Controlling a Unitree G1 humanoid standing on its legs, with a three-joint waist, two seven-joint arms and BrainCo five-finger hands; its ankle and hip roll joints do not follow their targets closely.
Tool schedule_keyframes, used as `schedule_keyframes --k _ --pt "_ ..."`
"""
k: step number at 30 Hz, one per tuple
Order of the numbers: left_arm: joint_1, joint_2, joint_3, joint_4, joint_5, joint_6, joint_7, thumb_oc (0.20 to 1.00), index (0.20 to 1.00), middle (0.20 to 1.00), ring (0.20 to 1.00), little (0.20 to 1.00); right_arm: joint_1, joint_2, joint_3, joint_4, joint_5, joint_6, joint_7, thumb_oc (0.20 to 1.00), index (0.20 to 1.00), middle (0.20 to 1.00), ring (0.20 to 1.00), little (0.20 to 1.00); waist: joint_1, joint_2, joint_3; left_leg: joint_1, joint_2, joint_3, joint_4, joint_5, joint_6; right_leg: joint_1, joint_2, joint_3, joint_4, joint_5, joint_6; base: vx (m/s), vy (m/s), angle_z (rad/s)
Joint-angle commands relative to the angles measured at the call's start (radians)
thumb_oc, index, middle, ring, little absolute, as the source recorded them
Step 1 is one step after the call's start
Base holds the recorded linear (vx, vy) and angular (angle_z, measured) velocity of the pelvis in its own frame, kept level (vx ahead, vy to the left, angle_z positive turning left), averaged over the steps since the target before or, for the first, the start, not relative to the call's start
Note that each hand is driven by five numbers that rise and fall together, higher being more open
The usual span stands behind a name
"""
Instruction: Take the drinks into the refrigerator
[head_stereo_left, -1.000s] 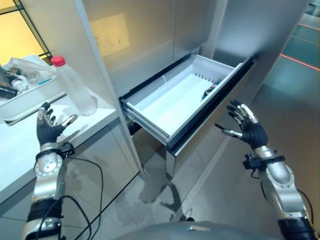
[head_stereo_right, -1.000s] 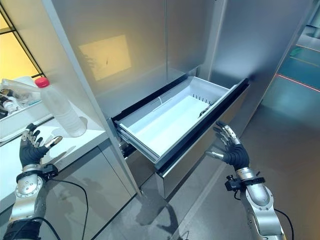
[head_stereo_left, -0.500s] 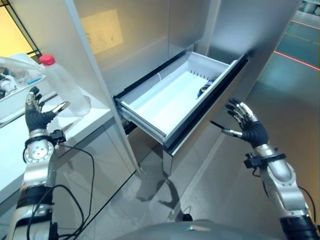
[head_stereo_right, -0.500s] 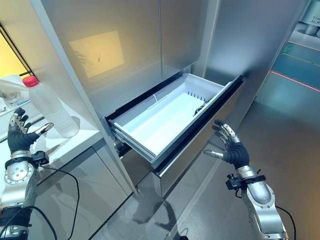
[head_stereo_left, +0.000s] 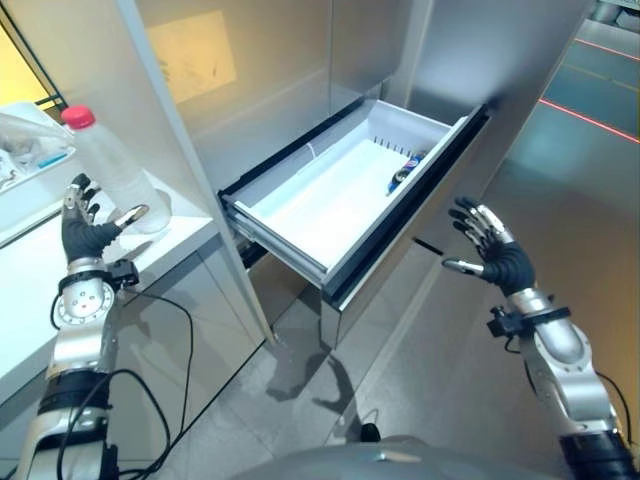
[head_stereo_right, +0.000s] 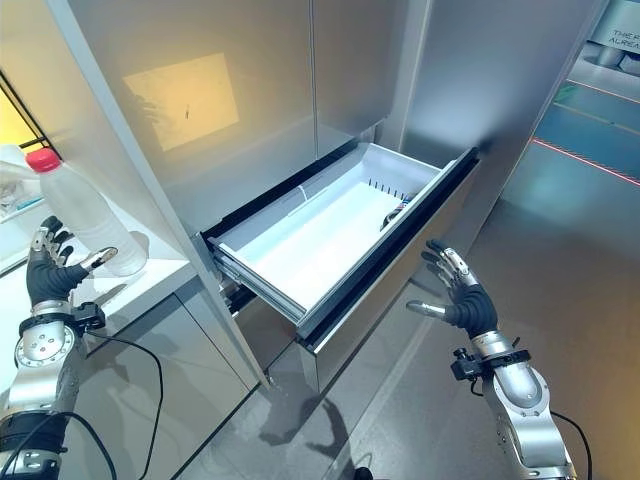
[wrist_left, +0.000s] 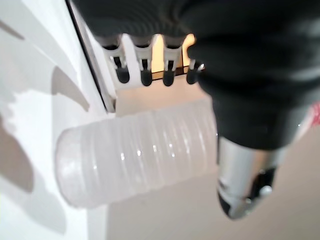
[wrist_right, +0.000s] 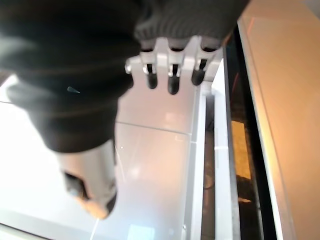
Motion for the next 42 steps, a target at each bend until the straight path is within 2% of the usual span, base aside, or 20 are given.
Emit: schedule_keyframes --k 1,7,12,33,40,41,42 --pt "-0.059 0.042 -0.027 0.004 0.032 -0.03 -0.02 1.0 1.0 1.0 1.0 1.0 -0.037 0.003 -0.022 -0.059 0.044 -0.027 0.008 1.0 1.0 1.0 1.0 1.0 -0.008 -0.021 -0.026 -0.031 -0.021 -0.032 0.081 -0.097 0.034 0.042 -0.02 -0.037 0.099 -0.194 0.027 0.0 0.0 0.0" --pt "-0.066 0.032 -0.042 0.01 0.036 -0.022 -0.034 1.0 1.0 1.0 1.0 1.0 -0.029 0.009 -0.023 -0.065 0.052 -0.026 0.019 1.0 1.0 1.0 1.0 1.0 -0.012 -0.021 -0.028 -0.024 -0.022 -0.033 0.075 -0.097 0.034 0.049 -0.018 -0.038 0.093 -0.195 0.026 0.0 0.0 0.0" --pt "-0.111 0.024 -0.067 0.045 -0.023 -0.016 -0.051 1.0 1.0 1.0 1.0 1.0 -0.025 0.013 -0.017 -0.079 0.067 -0.021 0.024 1.0 1.0 1.0 1.0 1.0 -0.02 -0.023 -0.03 -0.021 -0.019 -0.031 0.067 -0.096 0.035 0.049 -0.016 -0.036 0.089 -0.193 0.027 0.0 0.0 0.0" --pt "-0.256 0.059 -0.144 0.142 0.026 -0.005 -0.012 1.0 1.0 1.0 1.0 1.0 0.0 -0.003 0.001 -0.101 0.082 -0.02 0.045 1.0 1.0 1.0 1.0 1.0 -0.048 -0.03 -0.047 -0.006 -0.012 -0.018 0.048 -0.099 0.034 0.042 -0.005 -0.014 0.085 -0.191 0.029 0.01 0.0 -0.01" --pt "-0.341 0.076 -0.192 0.214 0.072 0.018 0.001 1.0 1.0 1.0 1.0 1.0 0.022 -0.006 0.013 -0.1 0.086 -0.016 0.055 1.0 1.0 1.0 1.0 1.0 -0.06 -0.027 -0.055 0.001 -0.013 -0.015 0.039 -0.098 0.033 0.048 -0.003 -0.007 0.077 -0.189 0.031 0.01 0.003 -0.02" --pt "-0.36 0.074 -0.203 0.23 0.078 0.023 0.006 0.896 0.896 0.896 0.896 0.896 0.024 -0.007 0.015 -0.1 0.087 -0.016 0.057 1.0 1.0 1.0 1.0 1.0 -0.062 -0.027 -0.057 0.001 -0.013 -0.016 0.038 -0.097 0.033 0.049 -0.003 -0.007 0.075 -0.188 0.032 0.02 0.001 -0.04" --pt "-0.391 0.066 -0.214 0.255 0.084 0.029 0.013 0.338 0.338 0.338 0.338 0.338 0.029 -0.007 0.02 -0.106 0.092 -0.016 0.059 1.0 1.0 1.0 1.0 1.0 -0.066 -0.026 -0.058 0.001 -0.013 -0.015 0.035 -0.096 0.032 0.047 -0.002 -0.007 0.075 -0.187 0.032 0.02 0.0 -0.04"
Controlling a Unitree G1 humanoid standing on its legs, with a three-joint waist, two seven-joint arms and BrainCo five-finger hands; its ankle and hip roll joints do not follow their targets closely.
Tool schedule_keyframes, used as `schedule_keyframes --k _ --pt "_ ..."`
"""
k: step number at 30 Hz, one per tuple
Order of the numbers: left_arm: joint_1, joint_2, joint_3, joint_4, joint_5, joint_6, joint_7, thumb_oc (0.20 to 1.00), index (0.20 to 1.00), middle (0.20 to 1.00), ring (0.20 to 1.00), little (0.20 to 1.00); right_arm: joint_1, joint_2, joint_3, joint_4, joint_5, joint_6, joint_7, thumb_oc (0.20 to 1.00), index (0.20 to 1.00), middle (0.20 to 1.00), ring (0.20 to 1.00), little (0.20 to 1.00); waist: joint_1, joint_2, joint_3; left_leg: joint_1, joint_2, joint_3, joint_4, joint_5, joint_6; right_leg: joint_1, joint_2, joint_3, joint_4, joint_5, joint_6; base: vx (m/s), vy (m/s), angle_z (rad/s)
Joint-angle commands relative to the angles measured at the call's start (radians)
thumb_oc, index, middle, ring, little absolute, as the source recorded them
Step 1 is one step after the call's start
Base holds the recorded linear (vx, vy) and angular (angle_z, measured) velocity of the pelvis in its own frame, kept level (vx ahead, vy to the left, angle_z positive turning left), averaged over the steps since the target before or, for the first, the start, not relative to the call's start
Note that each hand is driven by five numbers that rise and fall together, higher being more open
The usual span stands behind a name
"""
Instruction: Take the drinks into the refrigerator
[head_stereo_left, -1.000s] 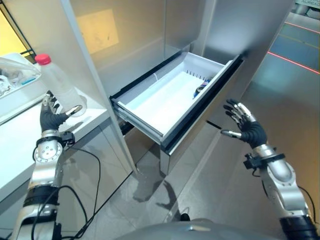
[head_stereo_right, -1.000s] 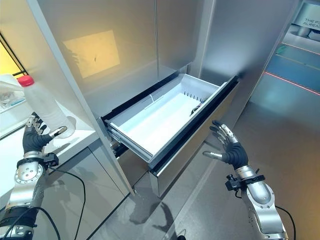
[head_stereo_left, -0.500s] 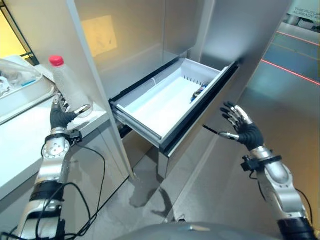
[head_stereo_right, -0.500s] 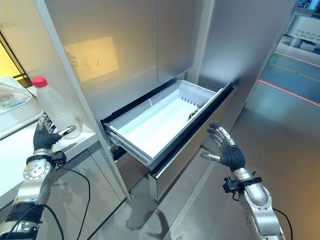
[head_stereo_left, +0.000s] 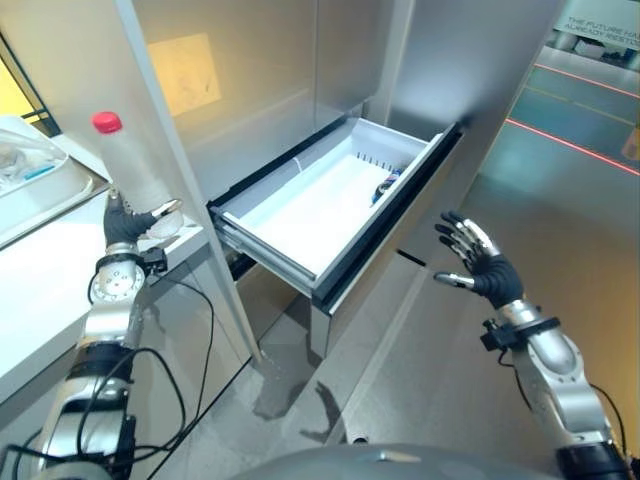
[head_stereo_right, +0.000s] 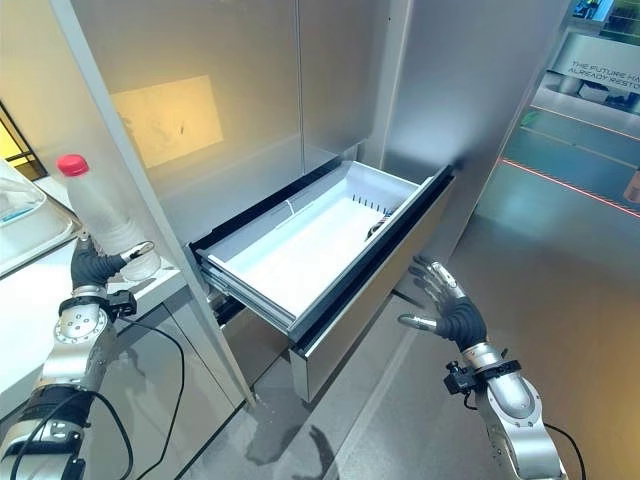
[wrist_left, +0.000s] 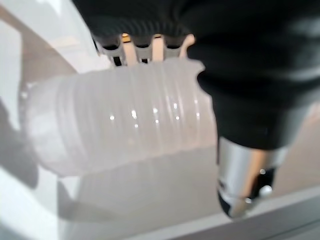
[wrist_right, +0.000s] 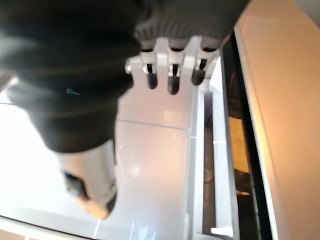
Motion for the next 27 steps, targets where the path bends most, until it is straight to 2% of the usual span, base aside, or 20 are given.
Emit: schedule_keyframes --k 1,9,18,20,21,22,24,27 --pt "-0.194 0.052 -0.042 0.091 0.064 -0.024 0.02 0.2 0.2 0.2 0.2 0.2 -0.033 -0.023 -0.017 -0.096 0.054 -0.035 0.006 1.0 1.0 1.0 1.0 1.0 -0.034 0.01 0.007 0.006 -0.016 -0.039 0.035 -0.094 0.033 0.065 -0.008 -0.032 0.074 -0.197 0.035 0.0 0.0 0.0" --pt "-0.229 0.01 -0.069 0.103 0.059 -0.028 0.036 0.2 0.2 0.2 0.2 0.2 -0.03 -0.022 -0.009 -0.115 0.057 -0.037 0.007 1.0 1.0 1.0 1.0 1.0 -0.04 0.012 0.007 -0.002 -0.019 -0.035 0.031 -0.088 0.033 0.054 -0.01 -0.026 0.07 -0.189 0.038 0.0 0.0 0.0" --pt "-0.191 -0.029 -0.048 0.058 -0.026 -0.064 0.026 0.2 0.2 0.2 0.2 0.2 -0.045 -0.019 -0.003 -0.101 0.053 -0.039 0.0 1.0 1.0 1.0 1.0 1.0 -0.037 0.017 -0.002 -0.005 -0.023 -0.034 0.033 -0.083 0.033 0.062 -0.014 -0.029 0.067 -0.185 0.037 -0.01 -0.002 0.0" --pt "-0.077 -0.079 0.01 -0.128 -0.098 -0.105 0.011 0.2 0.2 0.2 0.2 0.2 -0.06 -0.013 -0.021 -0.091 0.028 -0.043 -0.016 1.0 1.0 1.0 1.0 1.0 -0.021 0.014 0.001 -0.016 -0.026 -0.044 0.039 -0.081 0.035 0.058 -0.017 -0.034 0.07 -0.185 0.034 -0.06 -0.018 0.0" --pt "-0.072 -0.08 0.013 -0.133 -0.097 -0.102 0.012 0.2 0.2 0.2 0.2 0.2 -0.06 -0.015 -0.019 -0.09 0.028 -0.043 -0.017 1.0 1.0 1.0 1.0 1.0 -0.023 0.015 -0.001 -0.017 -0.026 -0.044 0.039 -0.081 0.035 0.058 -0.017 -0.034 0.07 -0.185 0.035 -0.05 -0.013 -0.01" --pt "0.033 -0.118 0.05 -0.265 -0.117 -0.117 -0.022 0.2 0.2 0.2 0.2 0.2 -0.074 -0.02 -0.039 -0.077 0.004 -0.045 -0.022 1.0 1.0 1.0 1.0 1.0 -0.008 0.01 0.003 -0.023 -0.028 -0.05 0.041 -0.079 0.036 0.055 -0.019 -0.039 0.073 -0.186 0.031 -0.05 -0.012 0.02" --pt "0.164 -0.153 0.107 -0.426 -0.135 -0.129 -0.079 0.2 0.2 0.2 0.2 0.2 -0.08 -0.036 -0.082 -0.077 -0.013 -0.047 -0.014 1.0 1.0 1.0 1.0 1.0 0.009 0.007 0.005 -0.028 -0.03 -0.056 0.044 -0.078 0.037 0.056 -0.021 -0.045 0.074 -0.187 0.028 -0.05 -0.011 -0.05" --pt "0.348 -0.205 0.156 -0.628 -0.238 -0.122 -0.208 0.2 0.2 0.2 0.2 0.2 -0.09 -0.078 -0.138 -0.07 0.007 -0.044 0.011 1.0 1.0 1.0 1.0 1.0 0.032 0.001 0.007 -0.033 -0.034 -0.065 0.05 -0.08 0.04 0.06 -0.021 -0.052 0.073 -0.186 0.024 -0.03 -0.012 -0.03"
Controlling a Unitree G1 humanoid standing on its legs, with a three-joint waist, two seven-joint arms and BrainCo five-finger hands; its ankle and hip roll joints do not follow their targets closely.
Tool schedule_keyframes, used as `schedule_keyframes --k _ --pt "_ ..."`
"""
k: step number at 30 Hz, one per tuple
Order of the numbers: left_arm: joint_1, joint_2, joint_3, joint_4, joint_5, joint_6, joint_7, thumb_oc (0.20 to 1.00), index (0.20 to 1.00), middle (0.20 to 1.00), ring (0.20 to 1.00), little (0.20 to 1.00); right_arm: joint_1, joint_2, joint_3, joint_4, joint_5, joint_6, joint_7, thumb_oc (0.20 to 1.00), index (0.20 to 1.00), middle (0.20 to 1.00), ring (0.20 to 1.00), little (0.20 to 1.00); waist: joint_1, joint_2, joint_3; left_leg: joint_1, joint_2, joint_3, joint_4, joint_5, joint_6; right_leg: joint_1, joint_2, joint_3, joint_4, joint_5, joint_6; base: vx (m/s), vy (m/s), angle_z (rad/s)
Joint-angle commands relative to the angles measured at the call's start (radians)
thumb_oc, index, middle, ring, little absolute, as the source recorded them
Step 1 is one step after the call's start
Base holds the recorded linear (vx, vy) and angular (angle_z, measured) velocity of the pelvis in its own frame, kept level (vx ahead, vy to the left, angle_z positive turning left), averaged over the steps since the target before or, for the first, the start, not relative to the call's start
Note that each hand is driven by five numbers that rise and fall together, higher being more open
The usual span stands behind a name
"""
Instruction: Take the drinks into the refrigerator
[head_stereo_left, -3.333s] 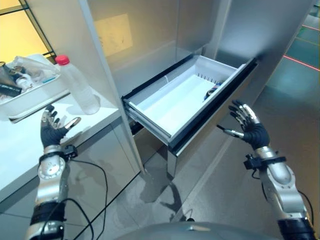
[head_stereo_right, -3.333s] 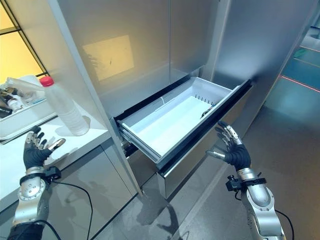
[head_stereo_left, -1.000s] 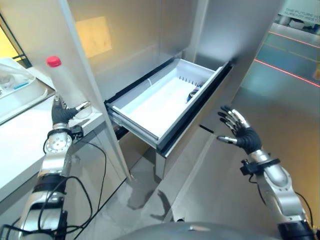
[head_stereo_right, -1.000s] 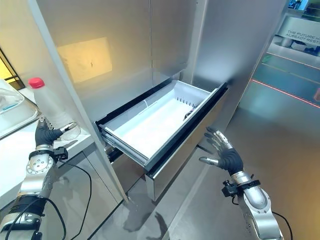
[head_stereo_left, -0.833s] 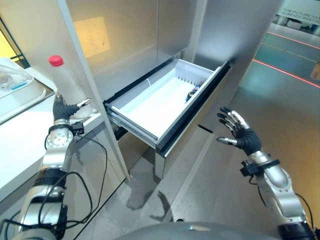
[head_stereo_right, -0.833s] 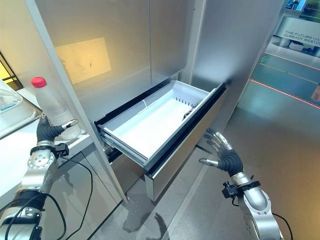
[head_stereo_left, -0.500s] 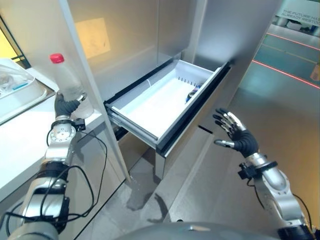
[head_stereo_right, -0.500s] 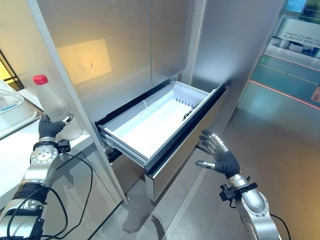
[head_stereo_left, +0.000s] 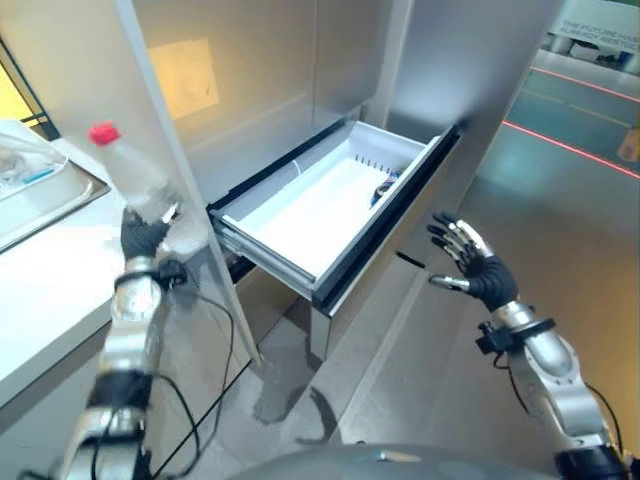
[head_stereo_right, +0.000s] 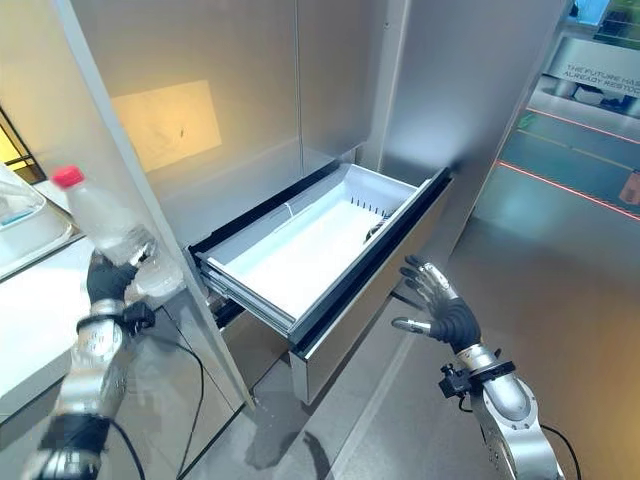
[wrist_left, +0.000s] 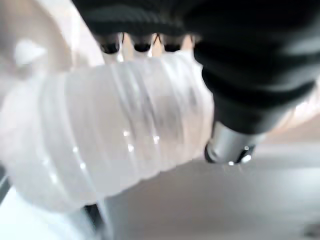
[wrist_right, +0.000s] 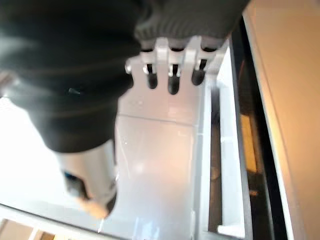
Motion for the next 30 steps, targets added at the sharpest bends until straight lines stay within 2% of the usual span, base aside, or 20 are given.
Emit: schedule_keyframes --k 1,3,4,5,7,9,10,11,12,13,14,15,17,19,20,23,26,28,30 --pt "-0.037 0.016 0.071 -0.152 -0.13 -0.101 -0.133 0.2 0.2 0.2 0.2 0.2 -0.081 -0.068 -0.105 -0.032 0.014 -0.046 0.014 1.0 1.0 1.0 1.0 1.0 0.003 -0.004 0.03 -0.014 -0.031 -0.066 0.05 -0.081 0.039 0.079 -0.017 -0.053 0.072 -0.188 0.022 -0.04 -0.015 -0.04" --pt "0.112 0.0 0.073 -0.278 -0.191 -0.072 -0.247 0.2 0.2 0.2 0.2 0.2 -0.075 -0.117 -0.117 0.009 0.093 -0.022 0.068 1.0 1.0 1.0 1.0 1.0 0.023 -0.013 0.031 -0.019 -0.034 -0.076 0.054 -0.081 0.04 0.087 -0.02 -0.062 0.065 -0.187 0.019 -0.05 -0.013 0.0" --pt "0.114 -0.001 0.074 -0.281 -0.191 -0.071 -0.248 0.2 0.2 0.2 0.2 0.2 -0.074 -0.118 -0.115 0.01 0.094 -0.023 0.068 1.0 1.0 1.0 1.0 1.0 0.022 -0.012 0.03 -0.019 -0.034 -0.076 0.054 -0.081 0.04 0.087 -0.02 -0.062 0.064 -0.186 0.019 -0.05 -0.015 0.03" --pt "0.188 0.011 0.057 -0.349 -0.228 -0.047 -0.328 0.2 0.2 0.2 0.2 0.2 -0.076 -0.173 -0.102 0.047 0.162 0.012 0.123 1.0 1.0 1.0 1.0 1.0 0.035 -0.018 0.029 -0.025 -0.034 -0.083 0.057 -0.078 0.039 0.089 -0.023 -0.074 0.061 -0.186 0.021 -0.03 -0.012 0.0" --pt "0.218 0.03 0.05 -0.376 -0.235 -0.039 -0.357 0.2 0.2 0.2 0.2 0.2 -0.085 -0.208 -0.098 0.068 0.164 0.01 0.121 1.0 1.0 1.0 1.0 1.0 0.039 -0.02 0.028 -0.027 -0.034 -0.084 0.058 -0.078 0.038 0.091 -0.023 -0.077 0.059 -0.186 0.022 -0.04 -0.011 0.07" --pt "0.265 0.068 0.015 -0.433 -0.286 -0.018 -0.426 0.2 0.2 0.2 0.2 0.2 -0.118 -0.276 -0.041 0.112 0.259 0.038 0.166 1.0 1.0 1.0 1.0 1.0 0.052 -0.027 0.026 -0.03 -0.034 -0.089 0.063 -0.078 0.038 0.092 -0.025 -0.081 0.061 -0.185 0.023 -0.05 -0.026 0.17" --pt "0.289 0.126 -0.034 -0.473 -0.3 -0.002 -0.472 0.2 0.2 0.2 0.2 0.2 -0.158 -0.346 0.009 0.107 0.294 0.055 0.201 1.0 1.0 1.0 1.0 1.0 0.06 -0.029 0.025 -0.022 -0.032 -0.093 0.064 -0.085 0.036 0.103 -0.024 -0.086 0.061 -0.191 0.023 -0.02 -0.025 0.18" --pt "0.29 0.125 -0.033 -0.473 -0.3 -0.002 -0.472 0.2 0.2 0.2 0.2 0.2 -0.161 -0.347 0.011 0.109 0.295 0.054 0.202 1.0 1.0 1.0 1.0 1.0 0.059 -0.028 0.025 -0.022 -0.032 -0.093 0.064 -0.085 0.036 0.104 -0.024 -0.086 0.061 -0.192 0.023 -0.01 -0.024 0.14" --pt "0.29 0.16 -0.053 -0.498 -0.301 -0.002 -0.492 0.2 0.2 0.2 0.2 0.2 -0.197 -0.371 0.054 0.12 0.337 0.066 0.22 1.0 1.0 1.0 1.0 1.0 0.063 -0.03 0.024 -0.022 -0.03 -0.095 0.065 -0.084 0.034 0.106 -0.024 -0.09 0.061 -0.192 0.023 -0.01 -0.018 0.1" --pt "0.284 0.201 -0.086 -0.514 -0.293 0.002 -0.506 0.2 0.2 0.2 0.2 0.2 -0.243 -0.407 0.102 0.119 0.384 0.085 0.25 1.0 1.0 1.0 1.0 1.0 0.066 -0.031 0.023 -0.022 -0.03 -0.097 0.067 -0.083 0.033 0.108 -0.024 -0.091 0.062 -0.192 0.023 -0.04 -0.029 0.06" --pt "0.257 0.281 -0.165 -0.519 -0.291 0.004 -0.538 0.2 0.2 0.2 0.2 0.2 -0.332 -0.464 0.209 0.135 0.432 0.106 0.274 1.0 1.0 1.0 1.0 1.0 0.073 -0.032 0.019 -0.02 -0.029 -0.098 0.068 -0.082 0.03 0.11 -0.022 -0.094 0.061 -0.192 0.023 -0.03 -0.019 0.01" --pt "0.257 0.28 -0.163 -0.517 -0.291 0.003 -0.538 0.2 0.2 0.2 0.2 0.2 -0.34 -0.464 0.215 0.14 0.432 0.104 0.274 1.0 1.0 1.0 1.0 1.0 0.071 -0.032 0.021 -0.019 -0.029 -0.099 0.068 -0.082 0.03 0.111 -0.022 -0.094 0.062 -0.192 0.023 -0.03 -0.015 0.02" --pt "0.177 0.415 -0.276 -0.559 -0.249 -0.004 -0.564 0.2 0.2 0.2 0.2 0.2 -0.479 -0.501 0.38 0.15 0.52 0.142 0.311 1.0 1.0 1.0 1.0 1.0 0.077 -0.03 0.019 -0.016 -0.025 -0.099 0.068 -0.08 0.024 0.113 -0.021 -0.1 0.065 -0.195 0.023 -0.04 -0.024 0.1" --pt "0.127 0.482 -0.35 -0.574 -0.25 -0.001 -0.586 0.2 0.2 0.2 0.2 0.2 -0.545 -0.5 0.466 0.152 0.568 0.165 0.324 1.0 1.0 1.0 1.0 1.0 0.074 -0.028 0.022 -0.011 -0.022 -0.096 0.067 -0.078 0.021 0.116 -0.02 -0.101 0.066 -0.194 0.023 -0.03 -0.023 0.07" --pt "0.125 0.481 -0.351 -0.573 -0.25 -0.002 -0.586 0.2 0.2 0.2 0.2 0.2 -0.547 -0.5 0.468 0.154 0.569 0.165 0.324 1.0 1.0 1.0 1.0 1.0 0.074 -0.028 0.023 -0.01 -0.022 -0.096 0.066 -0.078 0.021 0.117 -0.02 -0.101 0.066 -0.194 0.023 0.0 0.0 0.0" --pt "-0.002 0.564 -0.451 -0.602 -0.245 0.004 -0.591 0.2 0.2 0.2 0.2 0.2 -0.587 -0.444 0.57 0.146 0.637 0.208 0.327 1.0 1.0 1.0 1.0 1.0 0.064 -0.02 0.029 -0.004 -0.018 -0.095 0.065 -0.076 0.017 0.118 -0.016 -0.1 0.07 -0.197 0.02 0.0 0.0 0.0" --pt "-0.065 0.566 -0.49 -0.597 -0.24 -0.003 -0.579 0.2 0.2 0.2 0.2 0.2 -0.584 -0.398 0.582 0.154 0.657 0.207 0.313 1.0 1.0 1.0 1.0 1.0 0.063 -0.018 0.035 -0.008 -0.017 -0.095 0.065 -0.068 0.017 0.111 -0.015 -0.101 0.076 -0.194 0.019 -0.02 -0.01 -0.01" --pt "-0.131 0.533 -0.532 -0.593 -0.252 0.0 -0.568 0.2 0.2 0.2 0.2 0.2 -0.579 -0.323 0.6 0.163 0.653 0.208 0.304 1.0 1.0 1.0 1.0 1.0 0.06 -0.014 0.044 -0.007 -0.016 -0.095 0.066 -0.066 0.018 0.109 -0.014 -0.1 0.079 -0.195 0.018 0.0 0.0 0.0" --pt "-0.143 0.519 -0.539 -0.595 -0.249 0.0 -0.562 0.2 0.2 0.2 0.2 0.2 -0.57 -0.289 0.6 0.175 0.652 0.204 0.298 1.0 1.0 1.0 1.0 1.0 0.06 -0.014 0.046 -0.01 -0.016 -0.096 0.068 -0.066 0.019 0.108 -0.014 -0.1 0.079 -0.195 0.017 -0.02 -0.008 -0.01"
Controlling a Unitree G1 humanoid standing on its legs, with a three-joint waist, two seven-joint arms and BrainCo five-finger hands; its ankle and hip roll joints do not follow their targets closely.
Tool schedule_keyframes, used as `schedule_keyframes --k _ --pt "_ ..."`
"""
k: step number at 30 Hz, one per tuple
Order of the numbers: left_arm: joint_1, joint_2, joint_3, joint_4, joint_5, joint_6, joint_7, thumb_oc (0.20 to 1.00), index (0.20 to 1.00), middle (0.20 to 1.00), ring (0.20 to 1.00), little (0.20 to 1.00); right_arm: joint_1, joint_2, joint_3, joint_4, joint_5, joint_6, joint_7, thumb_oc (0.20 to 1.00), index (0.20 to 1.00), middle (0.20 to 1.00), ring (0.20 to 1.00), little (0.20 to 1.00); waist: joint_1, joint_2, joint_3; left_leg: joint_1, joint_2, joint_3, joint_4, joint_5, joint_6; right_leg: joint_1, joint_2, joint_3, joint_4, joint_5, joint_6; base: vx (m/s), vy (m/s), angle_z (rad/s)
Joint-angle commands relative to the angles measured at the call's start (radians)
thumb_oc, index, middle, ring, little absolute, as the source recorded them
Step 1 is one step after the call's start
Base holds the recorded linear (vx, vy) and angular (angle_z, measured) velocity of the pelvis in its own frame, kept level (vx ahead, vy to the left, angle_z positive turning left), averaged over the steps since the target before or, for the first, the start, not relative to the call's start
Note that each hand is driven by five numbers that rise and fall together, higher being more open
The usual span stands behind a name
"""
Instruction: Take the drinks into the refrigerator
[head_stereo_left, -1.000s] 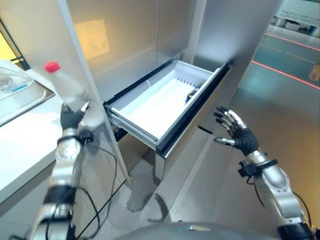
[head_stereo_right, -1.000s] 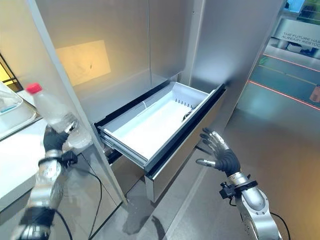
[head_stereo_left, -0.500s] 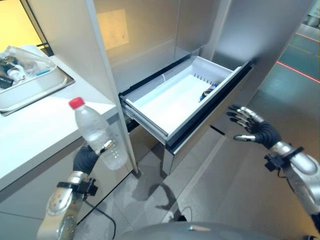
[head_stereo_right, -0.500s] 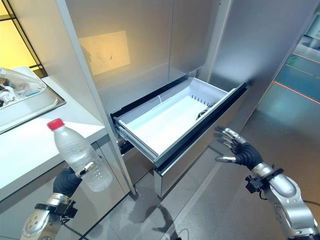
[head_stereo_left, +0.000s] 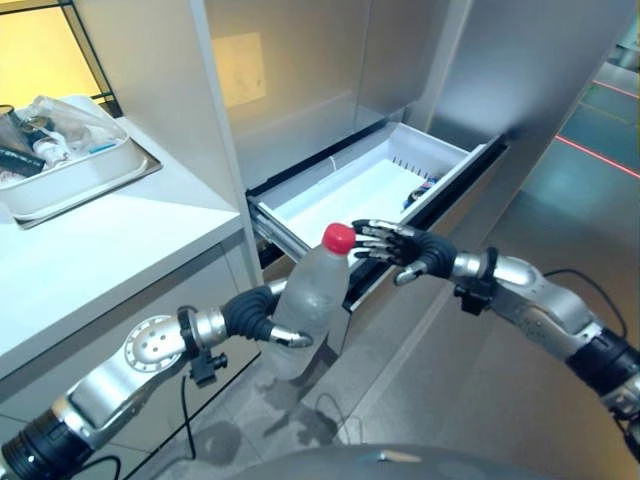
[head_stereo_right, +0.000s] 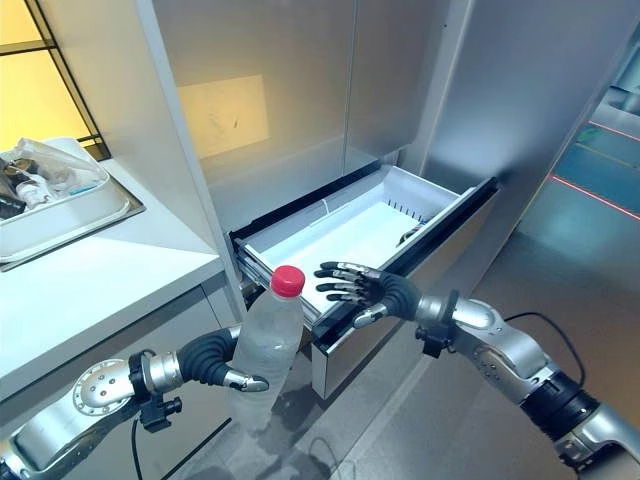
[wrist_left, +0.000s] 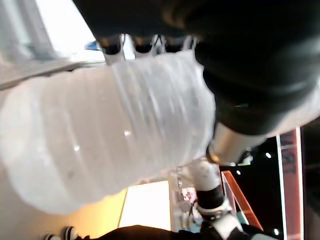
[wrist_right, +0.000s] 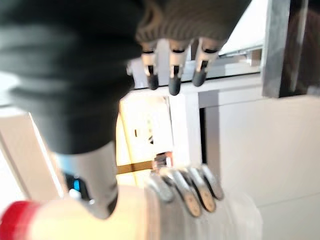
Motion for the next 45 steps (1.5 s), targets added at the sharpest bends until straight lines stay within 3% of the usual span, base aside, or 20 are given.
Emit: schedule_keyframes --k 1,7,14,18,30,36,45 --pt "-0.11 -0.05 0.018 -0.073 -0.052 -0.085 0.029 0.2 0.2 0.2 0.2 0.2 -0.043 0.048 -0.001 0.039 0.057 -0.037 -0.015 1.0 1.0 1.0 1.0 1.0 -0.016 -0.013 -0.011 -0.045 -0.019 -0.047 0.066 -0.076 0.024 0.059 -0.015 -0.058 0.077 -0.192 0.022 0.0 0.0 0.0" --pt "-0.161 -0.106 -0.027 -0.058 -0.026 -0.076 0.036 0.2 0.2 0.2 0.2 0.2 0.008 0.211 -0.011 0.087 0.097 -0.036 -0.047 1.0 1.0 1.0 1.0 1.0 -0.021 -0.005 -0.005 -0.04 -0.017 -0.041 0.066 -0.078 0.027 0.062 -0.014 -0.049 0.073 -0.193 0.022 0.0 -0.005 -0.02" --pt "-0.139 -0.141 -0.029 -0.033 -0.006 -0.076 0.039 0.2 0.2 0.2 0.2 0.2 0.054 0.246 0.023 0.061 0.126 -0.013 -0.026 1.0 1.0 1.0 1.0 1.0 -0.027 -0.001 -0.005 -0.038 -0.016 -0.04 0.066 -0.08 0.027 0.062 -0.013 -0.046 0.078 -0.199 0.021 0.0 -0.002 -0.02" --pt "-0.117 -0.147 -0.032 -0.012 0.021 -0.082 0.029 0.2 0.2 0.2 0.2 0.2 0.063 0.227 0.047 -0.012 0.174 0.015 0.013 1.0 1.0 1.0 1.0 1.0 -0.028 -0.001 -0.007 -0.036 -0.014 -0.04 0.065 -0.081 0.028 0.064 -0.014 -0.046 0.075 -0.2 0.02 0.0 0.0 0.0" --pt "-0.063 -0.155 -0.013 0.021 0.036 -0.081 0.012 0.2 0.2 0.2 0.2 0.2 0.04 0.16 0.046 -0.191 0.216 0.004 0.03 1.0 1.0 1.0 1.0 1.0 -0.028 0.001 -0.005 -0.04 -0.01 -0.033 0.064 -0.077 0.026 0.06 -0.011 -0.041 0.071 -0.198 0.019 0.0 -0.003 -0.01" --pt "-0.047 -0.153 0.001 0.026 0.018 -0.083 0.008 0.2 0.2 0.2 0.2 0.2 -0.015 0.09 0.025 -0.255 0.214 -0.03 0.033 1.0 1.0 1.0 1.0 1.0 -0.025 0.001 -0.004 -0.046 -0.006 -0.021 0.064 -0.073 0.022 0.053 -0.007 -0.036 0.063 -0.189 0.02 0.0 -0.007 -0.01" --pt "-0.016 -0.182 0.03 0.033 0.001 -0.074 0.01 0.2 0.2 0.2 0.2 0.2 0.019 0.078 -0.043 -0.284 0.223 -0.053 0.028 1.0 1.0 1.0 1.0 1.0 -0.027 -0.002 -0.007 -0.046 0.002 -0.015 0.06 -0.071 0.018 0.048 0.001 -0.032 0.059 -0.185 0.017 0.0 -0.005 -0.01"
